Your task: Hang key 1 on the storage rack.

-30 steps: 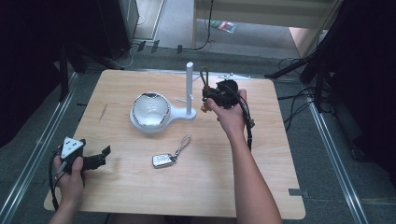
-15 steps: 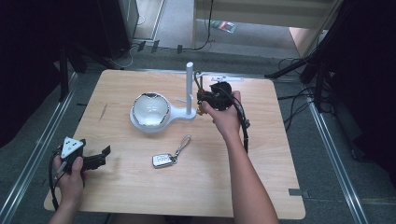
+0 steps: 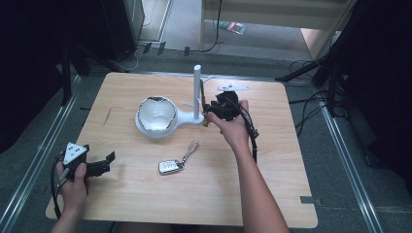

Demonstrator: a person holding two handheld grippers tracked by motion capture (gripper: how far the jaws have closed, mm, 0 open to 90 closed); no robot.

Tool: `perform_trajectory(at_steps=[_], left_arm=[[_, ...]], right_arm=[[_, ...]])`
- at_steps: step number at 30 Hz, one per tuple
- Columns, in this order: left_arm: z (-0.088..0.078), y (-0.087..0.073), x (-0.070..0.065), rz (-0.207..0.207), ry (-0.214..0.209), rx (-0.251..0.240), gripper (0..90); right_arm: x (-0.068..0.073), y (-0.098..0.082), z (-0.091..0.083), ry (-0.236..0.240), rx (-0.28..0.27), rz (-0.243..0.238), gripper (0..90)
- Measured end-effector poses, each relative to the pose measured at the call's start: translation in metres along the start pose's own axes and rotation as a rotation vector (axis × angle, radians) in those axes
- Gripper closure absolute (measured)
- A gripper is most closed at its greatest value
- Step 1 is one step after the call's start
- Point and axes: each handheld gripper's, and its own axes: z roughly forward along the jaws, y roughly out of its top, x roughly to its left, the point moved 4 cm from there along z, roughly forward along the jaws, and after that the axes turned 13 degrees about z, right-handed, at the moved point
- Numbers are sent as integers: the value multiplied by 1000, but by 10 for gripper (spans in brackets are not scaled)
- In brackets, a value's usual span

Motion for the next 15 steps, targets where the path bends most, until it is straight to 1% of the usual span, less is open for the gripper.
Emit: perform_trajectory(at_steps=[3, 4, 7, 11, 13, 15], left_arm=[[0, 0, 0, 0, 0, 0, 2], [0, 0, 0, 0, 0, 1, 2], [0, 0, 0, 0, -1, 2, 2], [0, 0, 0, 5, 3, 3, 2], [0, 0, 0, 5, 3, 3, 2], [0, 0, 0, 2, 1, 0, 1]], right_arm=[[1, -2, -1, -2, 2, -8, 606], [1, -3, -2, -9, 5, -18, 604], [0, -7, -5, -39, 12, -43, 600], [-1, -15, -12, -102, 61, -77, 600], [0, -18, -14, -123, 78, -89, 598], [0, -22, -17, -140, 92, -90, 596]])
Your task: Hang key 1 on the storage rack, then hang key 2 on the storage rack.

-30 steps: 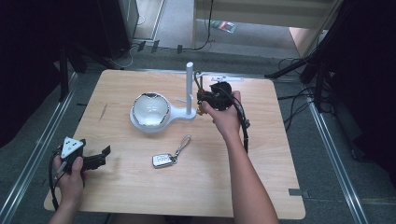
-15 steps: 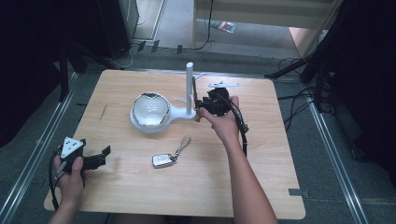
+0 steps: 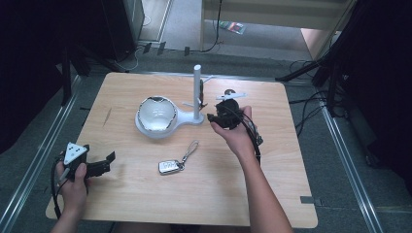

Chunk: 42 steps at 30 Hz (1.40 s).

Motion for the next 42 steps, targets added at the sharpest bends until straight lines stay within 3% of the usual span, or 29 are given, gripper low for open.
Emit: perform_trajectory(at_steps=[7, 10, 19, 21, 23, 31, 34, 42], left_arm=[[0, 0, 0, 2, -2, 0, 2], [0, 0, 0, -1, -3, 0, 2], [0, 0, 0, 1, -6, 5, 2], [0, 0, 0, 1, -6, 5, 2], [0, 0, 0, 1, -6, 5, 1], [-1, 0, 0, -4, -14, -4, 2], [-1, -1, 0, -6, -16, -2, 2], [-1, 0, 0, -6, -15, -2, 2]], right_arm=[[5, -13, -2, -45, 69, -11, 578], [9, -22, -2, -100, 159, 8, 585], [18, -34, -7, -165, 260, 4, 589], [22, -41, -6, -175, 313, 5, 582], [24, -43, -5, -179, 327, -4, 579], [33, -57, -1, -168, 396, 41, 564], [34, -60, 1, -185, 416, 43, 547], [41, -63, 2, -193, 428, 47, 530]])
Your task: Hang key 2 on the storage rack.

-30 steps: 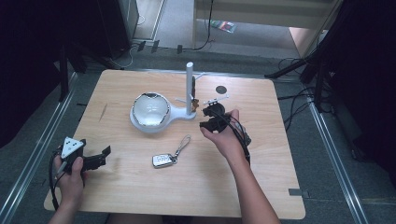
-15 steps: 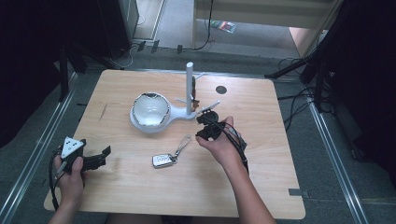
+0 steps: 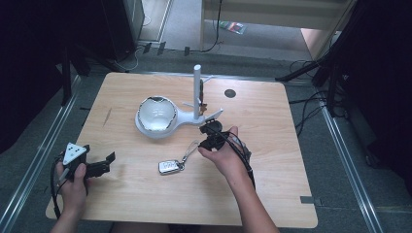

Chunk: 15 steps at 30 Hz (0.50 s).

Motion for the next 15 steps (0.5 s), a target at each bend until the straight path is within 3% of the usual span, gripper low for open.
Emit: perform_trajectory(at_steps=[15], left_arm=[[1, 0, 1, -3, -11, -1, 2]], right_arm=[[25, -4, 14, 43, 73, -4, 505]])
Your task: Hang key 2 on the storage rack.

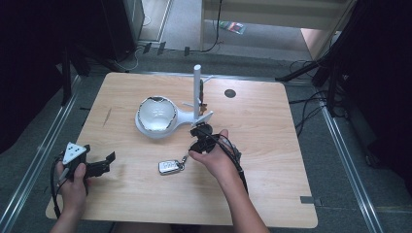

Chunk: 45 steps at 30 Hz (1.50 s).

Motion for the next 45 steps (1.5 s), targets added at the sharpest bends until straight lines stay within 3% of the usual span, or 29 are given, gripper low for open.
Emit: perform_trajectory(at_steps=[10, 17, 33, 45], left_arm=[[0, 0, 1, -2, -3, 6, 2], [0, 0, 1, -5, -5, 6, 2], [1, 0, 1, -13, -6, 8, 2], [1, 0, 1, -15, -6, 7, 2]], right_arm=[[18, 1, 15, 30, 41, -16, 497], [29, 3, 23, 20, 75, 7, 507], [38, 5, 35, 58, 136, 58, 571], [39, 6, 42, 25, 144, 45, 659]])
